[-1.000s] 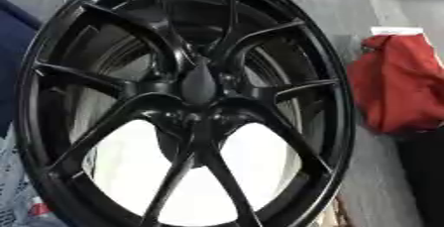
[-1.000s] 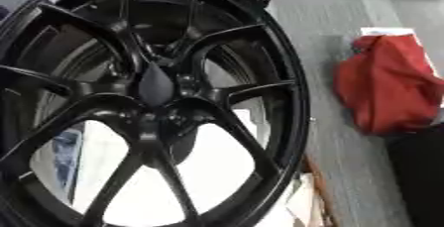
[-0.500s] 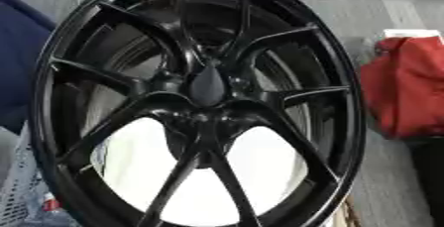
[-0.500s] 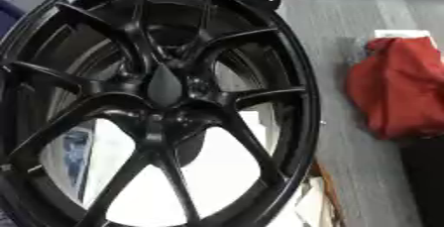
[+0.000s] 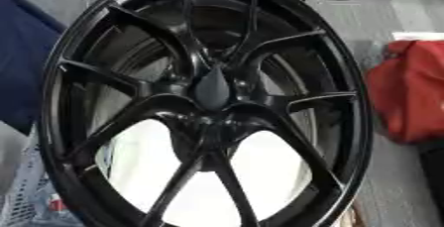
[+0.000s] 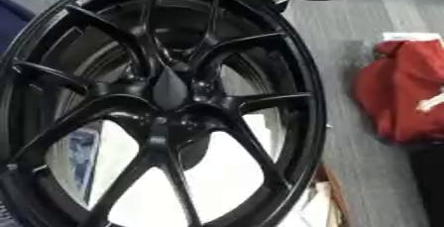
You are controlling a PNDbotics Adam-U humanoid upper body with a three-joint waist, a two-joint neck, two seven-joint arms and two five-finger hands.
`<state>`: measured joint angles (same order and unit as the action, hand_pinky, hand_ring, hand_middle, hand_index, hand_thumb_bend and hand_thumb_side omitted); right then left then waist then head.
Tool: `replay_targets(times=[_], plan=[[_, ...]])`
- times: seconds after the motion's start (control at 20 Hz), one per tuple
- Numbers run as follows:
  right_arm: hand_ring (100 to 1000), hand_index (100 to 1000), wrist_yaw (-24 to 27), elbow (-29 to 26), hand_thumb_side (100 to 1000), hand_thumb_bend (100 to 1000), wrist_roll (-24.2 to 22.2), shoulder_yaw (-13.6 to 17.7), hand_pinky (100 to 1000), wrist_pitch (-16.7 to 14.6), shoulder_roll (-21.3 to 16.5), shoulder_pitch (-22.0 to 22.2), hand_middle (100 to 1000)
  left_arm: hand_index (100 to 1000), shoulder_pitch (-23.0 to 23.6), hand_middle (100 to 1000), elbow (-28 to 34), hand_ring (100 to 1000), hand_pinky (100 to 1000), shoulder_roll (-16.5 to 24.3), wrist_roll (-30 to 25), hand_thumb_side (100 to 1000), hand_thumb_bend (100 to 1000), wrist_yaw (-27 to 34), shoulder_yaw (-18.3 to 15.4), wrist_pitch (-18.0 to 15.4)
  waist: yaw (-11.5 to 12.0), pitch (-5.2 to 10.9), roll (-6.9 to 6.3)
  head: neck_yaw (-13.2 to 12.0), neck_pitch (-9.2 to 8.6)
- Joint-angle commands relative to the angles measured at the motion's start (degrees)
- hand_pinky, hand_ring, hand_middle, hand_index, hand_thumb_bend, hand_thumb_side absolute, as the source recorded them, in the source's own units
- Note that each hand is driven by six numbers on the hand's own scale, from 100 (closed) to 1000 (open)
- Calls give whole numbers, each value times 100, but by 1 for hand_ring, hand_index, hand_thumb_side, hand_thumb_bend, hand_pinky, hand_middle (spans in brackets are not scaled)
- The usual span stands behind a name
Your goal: Pull the pin out of the wheel hub.
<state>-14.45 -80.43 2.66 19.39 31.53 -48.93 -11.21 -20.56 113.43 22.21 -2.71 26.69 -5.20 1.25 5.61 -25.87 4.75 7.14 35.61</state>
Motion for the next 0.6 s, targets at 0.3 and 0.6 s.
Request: replay_targets(times=[0.3, 0.6], plan=[[831, 915, 180, -816, 356, 100, 661, 51, 842, -387, -139, -198, 789, 876, -68, 704, 116, 580, 900, 81, -22, 877, 133, 13, -24, -23, 18, 126, -8, 6, -31], [760, 872, 804, -3013, 431, 100, 1759, -422, 813, -906, 10, -216, 718, 876, -106, 704, 116, 580, 900, 77, -45, 874, 131, 32, -7, -36, 58, 125, -19, 34, -36]])
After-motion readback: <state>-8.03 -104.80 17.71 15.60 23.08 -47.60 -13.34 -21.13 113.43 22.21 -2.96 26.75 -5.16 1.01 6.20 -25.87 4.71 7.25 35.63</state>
